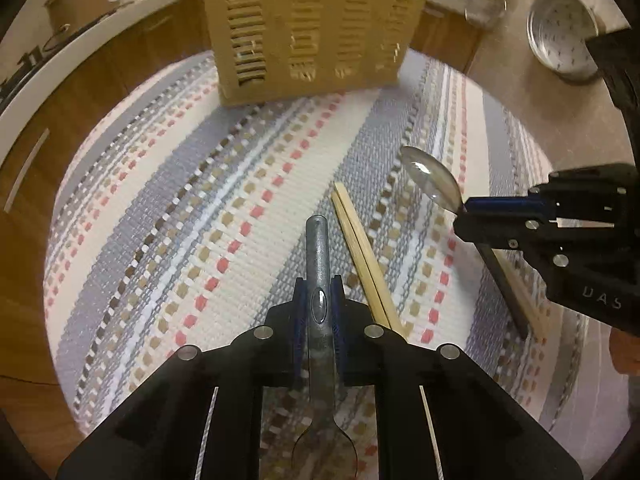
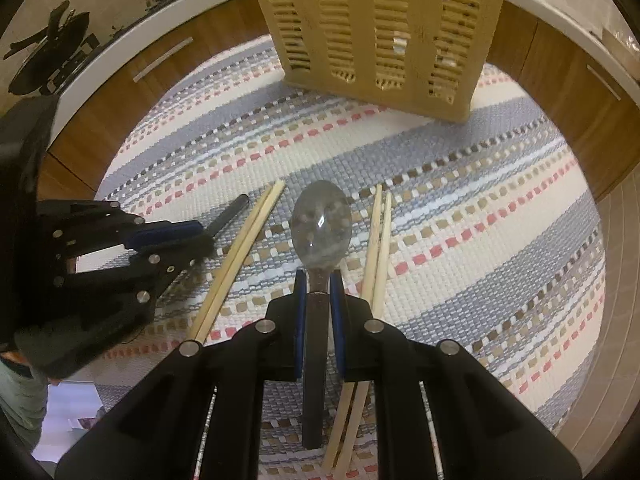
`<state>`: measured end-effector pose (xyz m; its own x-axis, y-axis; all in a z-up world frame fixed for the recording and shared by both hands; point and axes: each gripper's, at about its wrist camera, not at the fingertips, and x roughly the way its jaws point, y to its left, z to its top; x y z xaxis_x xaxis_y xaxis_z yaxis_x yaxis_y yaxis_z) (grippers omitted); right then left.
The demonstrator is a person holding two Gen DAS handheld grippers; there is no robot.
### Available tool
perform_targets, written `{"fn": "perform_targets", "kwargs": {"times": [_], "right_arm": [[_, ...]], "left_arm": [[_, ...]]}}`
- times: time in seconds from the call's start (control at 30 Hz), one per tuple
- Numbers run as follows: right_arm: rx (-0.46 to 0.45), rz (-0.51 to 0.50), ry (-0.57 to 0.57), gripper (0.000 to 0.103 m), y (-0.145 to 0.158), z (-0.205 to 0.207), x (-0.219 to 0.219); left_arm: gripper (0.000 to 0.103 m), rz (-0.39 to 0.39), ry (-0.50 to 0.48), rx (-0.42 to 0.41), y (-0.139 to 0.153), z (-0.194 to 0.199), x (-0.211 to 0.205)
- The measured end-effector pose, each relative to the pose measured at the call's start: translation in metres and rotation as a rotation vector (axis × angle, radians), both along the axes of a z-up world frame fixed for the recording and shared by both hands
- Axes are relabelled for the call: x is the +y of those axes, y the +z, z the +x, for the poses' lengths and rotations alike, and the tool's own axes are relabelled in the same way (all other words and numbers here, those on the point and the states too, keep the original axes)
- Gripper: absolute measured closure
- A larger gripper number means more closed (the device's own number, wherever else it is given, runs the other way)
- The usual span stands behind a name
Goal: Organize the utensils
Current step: 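Lift the grey utensil in the left tool over the caddy while the right tool carries the steel spoon there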
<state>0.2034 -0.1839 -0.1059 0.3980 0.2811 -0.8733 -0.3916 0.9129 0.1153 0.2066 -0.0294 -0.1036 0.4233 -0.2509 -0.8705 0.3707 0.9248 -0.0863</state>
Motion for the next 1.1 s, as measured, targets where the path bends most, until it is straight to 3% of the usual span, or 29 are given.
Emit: {"fn": "perform_targets", "kwargs": {"times": [0.17, 0.43, 0.63, 0.87, 1.1], "right_arm": [[-0.115, 0.101, 0.011, 0.093, 0.028, -0.014, -0.011], [-0.469, 0.362, 0.04, 0.093, 0.097, -0.046, -0.037], [-0.674, 0.388, -0.037, 0.093, 0.158, -0.027, -0.048], [-0.786, 0.377, -0.159, 0.093, 0.187, 0.039, -0.058], [-0.814, 0.301, -0.247, 0.093, 0.175, 0.106, -0.067]], "left_arm": [[0.093, -0.16, 0.044, -0.135, 0.031, -0.013, 0.022], [0.093, -0.361, 0.109, -0.434, 0.108, -0.023, 0.04], [0.093, -0.439, 0.165, -0.683, 0.169, 0.004, 0.035], [0.093, -0.492, 0.183, -0.822, 0.213, 0.049, 0.018], [0.093, -0.536, 0.179, -0.805, 0.189, 0.119, 0.016]]}}
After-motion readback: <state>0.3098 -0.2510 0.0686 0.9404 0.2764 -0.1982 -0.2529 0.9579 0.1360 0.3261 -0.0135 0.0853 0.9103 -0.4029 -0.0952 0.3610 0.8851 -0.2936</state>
